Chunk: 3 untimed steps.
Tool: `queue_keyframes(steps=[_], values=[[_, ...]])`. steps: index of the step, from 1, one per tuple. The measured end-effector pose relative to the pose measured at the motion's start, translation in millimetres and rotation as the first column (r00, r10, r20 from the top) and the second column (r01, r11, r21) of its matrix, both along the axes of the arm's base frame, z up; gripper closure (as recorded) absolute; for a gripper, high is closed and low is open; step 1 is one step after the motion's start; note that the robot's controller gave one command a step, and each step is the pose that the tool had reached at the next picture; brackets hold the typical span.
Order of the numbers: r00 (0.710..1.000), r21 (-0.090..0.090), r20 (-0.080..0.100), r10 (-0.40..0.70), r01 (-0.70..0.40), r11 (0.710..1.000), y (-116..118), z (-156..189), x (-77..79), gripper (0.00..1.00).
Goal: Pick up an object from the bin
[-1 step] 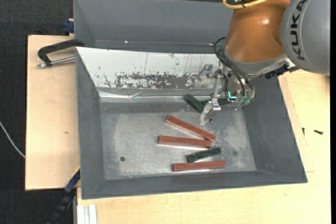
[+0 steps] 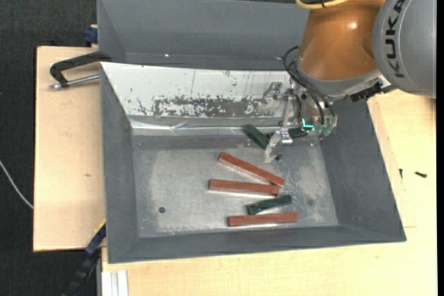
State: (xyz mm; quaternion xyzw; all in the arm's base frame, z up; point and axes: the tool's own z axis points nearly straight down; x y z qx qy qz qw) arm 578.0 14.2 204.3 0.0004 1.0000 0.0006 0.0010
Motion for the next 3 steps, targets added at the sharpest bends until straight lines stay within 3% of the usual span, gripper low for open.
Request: queue_keyframes(steps=[1,2,3], values=[[1.0,0.0,0.007,0.004,-0.004,1.0,1.6,-45.3,2.0,0.0],[0.983,0.003,0.006,-0.181,0.181,0.983,-2.9,-126.1,-15.1,1.0],[0.983,0.003,0.006,-0.181,0.181,0.983,-2.9,-126.1,-15.1,1.0]])
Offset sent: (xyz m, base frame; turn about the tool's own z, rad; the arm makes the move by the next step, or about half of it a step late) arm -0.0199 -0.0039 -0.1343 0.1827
